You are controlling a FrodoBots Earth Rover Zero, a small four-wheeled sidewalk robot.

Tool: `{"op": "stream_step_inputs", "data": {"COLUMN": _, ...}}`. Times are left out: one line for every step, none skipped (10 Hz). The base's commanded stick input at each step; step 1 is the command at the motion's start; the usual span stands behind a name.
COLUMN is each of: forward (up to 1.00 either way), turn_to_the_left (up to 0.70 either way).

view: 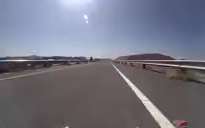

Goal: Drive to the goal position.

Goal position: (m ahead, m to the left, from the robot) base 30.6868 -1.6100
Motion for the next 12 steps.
{"op": "stream_step_inputs", "data": {"forward": 1.0, "turn_to_the_left": 0.0}}
{"op": "stream_step_inputs", "data": {"forward": 1.0, "turn_to_the_left": 0.0}}
{"op": "stream_step_inputs", "data": {"forward": 1.0, "turn_to_the_left": 0.0}}
{"op": "stream_step_inputs", "data": {"forward": 1.0, "turn_to_the_left": 0.0}}
{"op": "stream_step_inputs", "data": {"forward": 1.0, "turn_to_the_left": 0.0}}
{"op": "stream_step_inputs", "data": {"forward": 1.0, "turn_to_the_left": 0.0}}
{"op": "stream_step_inputs", "data": {"forward": 1.0, "turn_to_the_left": 0.0}}
{"op": "stream_step_inputs", "data": {"forward": 1.0, "turn_to_the_left": 0.0}}
{"op": "stream_step_inputs", "data": {"forward": 1.0, "turn_to_the_left": 0.0}}
{"op": "stream_step_inputs", "data": {"forward": 1.0, "turn_to_the_left": 0.0}}
{"op": "stream_step_inputs", "data": {"forward": 1.0, "turn_to_the_left": 0.0}}
{"op": "stream_step_inputs", "data": {"forward": 1.0, "turn_to_the_left": 0.0}}
